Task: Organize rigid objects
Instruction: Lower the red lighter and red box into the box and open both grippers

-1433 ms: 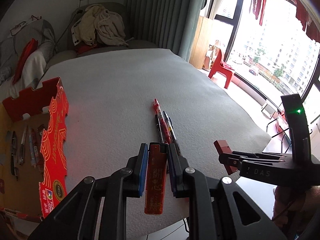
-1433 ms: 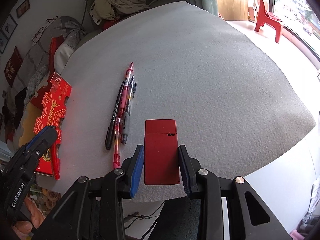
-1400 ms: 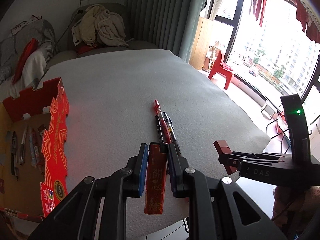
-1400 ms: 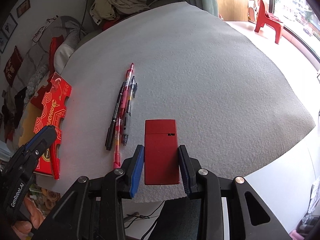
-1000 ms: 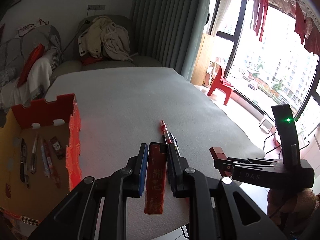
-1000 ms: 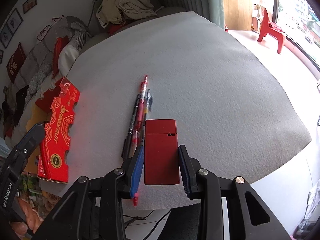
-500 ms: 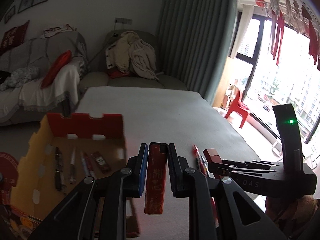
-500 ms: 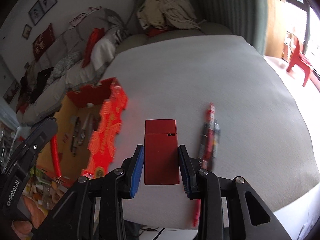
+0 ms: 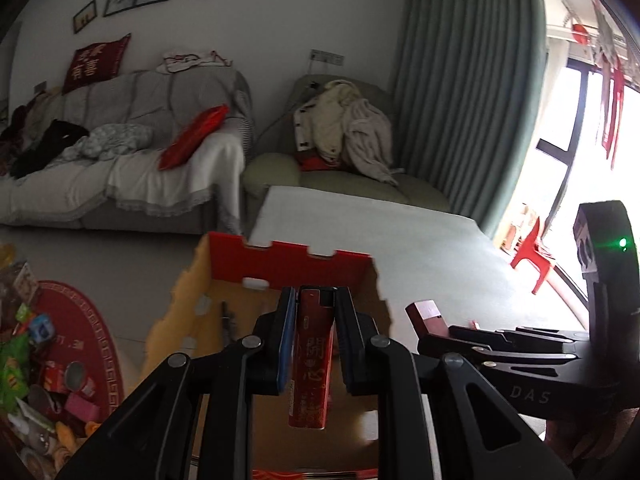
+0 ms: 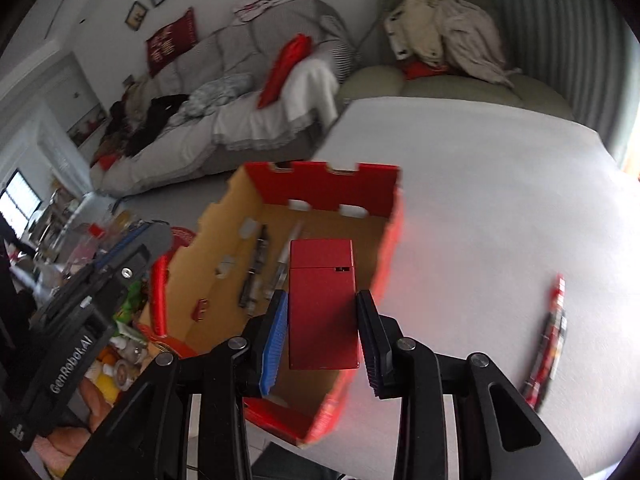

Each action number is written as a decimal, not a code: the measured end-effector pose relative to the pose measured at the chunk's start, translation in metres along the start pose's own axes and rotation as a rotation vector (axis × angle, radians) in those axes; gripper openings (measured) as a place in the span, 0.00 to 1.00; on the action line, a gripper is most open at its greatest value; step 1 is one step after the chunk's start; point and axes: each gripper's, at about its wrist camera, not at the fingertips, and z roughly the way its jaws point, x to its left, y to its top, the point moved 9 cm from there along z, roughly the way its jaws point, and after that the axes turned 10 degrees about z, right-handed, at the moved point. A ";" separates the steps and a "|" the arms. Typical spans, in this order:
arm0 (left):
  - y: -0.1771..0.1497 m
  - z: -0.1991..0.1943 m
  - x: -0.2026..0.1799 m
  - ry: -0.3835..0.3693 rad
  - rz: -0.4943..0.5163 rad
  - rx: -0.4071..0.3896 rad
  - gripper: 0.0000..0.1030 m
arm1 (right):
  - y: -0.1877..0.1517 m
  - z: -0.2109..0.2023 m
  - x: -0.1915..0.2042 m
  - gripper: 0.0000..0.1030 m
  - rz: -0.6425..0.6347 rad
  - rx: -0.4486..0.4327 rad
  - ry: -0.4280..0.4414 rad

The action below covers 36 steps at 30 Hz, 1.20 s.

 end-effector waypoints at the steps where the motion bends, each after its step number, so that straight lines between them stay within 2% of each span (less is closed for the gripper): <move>1: -0.001 0.001 0.006 0.009 -0.005 0.004 0.21 | 0.001 0.003 0.006 0.35 -0.007 0.003 0.011; 5: -0.006 0.002 0.018 0.028 -0.012 0.015 0.21 | 0.005 0.016 0.019 0.35 -0.021 0.013 0.030; 14: -0.023 0.024 0.041 0.053 -0.052 0.057 0.21 | 0.008 0.032 0.026 0.35 -0.037 0.036 0.014; 36: -0.021 0.102 0.041 0.053 -0.029 0.161 0.21 | 0.043 0.065 0.021 0.35 -0.050 0.034 -0.041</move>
